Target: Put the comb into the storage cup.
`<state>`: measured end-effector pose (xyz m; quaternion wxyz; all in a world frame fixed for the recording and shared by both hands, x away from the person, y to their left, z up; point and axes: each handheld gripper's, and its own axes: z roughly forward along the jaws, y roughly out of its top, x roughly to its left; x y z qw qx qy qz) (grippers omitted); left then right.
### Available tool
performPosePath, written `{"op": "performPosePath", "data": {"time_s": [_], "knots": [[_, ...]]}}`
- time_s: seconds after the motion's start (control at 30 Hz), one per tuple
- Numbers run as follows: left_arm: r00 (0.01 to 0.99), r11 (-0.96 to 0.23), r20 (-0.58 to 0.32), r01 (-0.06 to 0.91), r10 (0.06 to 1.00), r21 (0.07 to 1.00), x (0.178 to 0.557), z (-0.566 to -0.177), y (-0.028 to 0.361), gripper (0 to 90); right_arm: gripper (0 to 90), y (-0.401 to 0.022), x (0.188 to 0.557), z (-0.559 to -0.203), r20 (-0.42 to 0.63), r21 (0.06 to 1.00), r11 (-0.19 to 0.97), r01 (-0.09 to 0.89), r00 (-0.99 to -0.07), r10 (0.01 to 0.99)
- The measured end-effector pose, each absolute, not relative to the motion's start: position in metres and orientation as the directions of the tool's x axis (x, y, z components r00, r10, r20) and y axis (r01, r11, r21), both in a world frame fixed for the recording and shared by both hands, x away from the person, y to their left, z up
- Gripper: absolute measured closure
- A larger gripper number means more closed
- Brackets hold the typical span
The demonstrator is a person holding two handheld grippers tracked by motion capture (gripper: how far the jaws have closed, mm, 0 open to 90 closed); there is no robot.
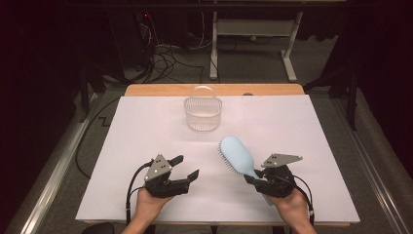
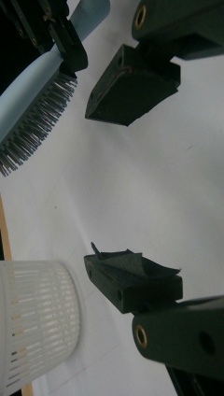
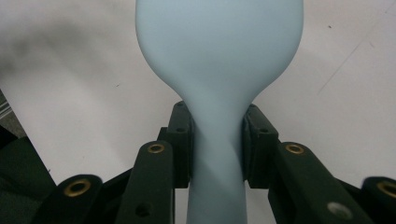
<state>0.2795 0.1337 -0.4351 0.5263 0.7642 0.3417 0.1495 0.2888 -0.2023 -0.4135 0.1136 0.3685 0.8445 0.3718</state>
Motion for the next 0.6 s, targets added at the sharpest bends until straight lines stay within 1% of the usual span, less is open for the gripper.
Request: {"op": "performPosePath", "data": {"time_s": [0.33,0.6], "knots": [[0.751,-0.22,-0.157,0.376,0.641,0.9,0.283,-0.436,0.122,25.2,70.3,-0.194,0.286,-0.414,0.078,0.713,0.473,0.518,-0.728,0.681],[0.77,-0.237,-0.159,0.376,0.618,0.896,0.286,-0.438,0.113,24.5,70.2,-0.186,0.283,-0.416,0.077,0.711,0.49,0.504,-0.749,0.658]]}}
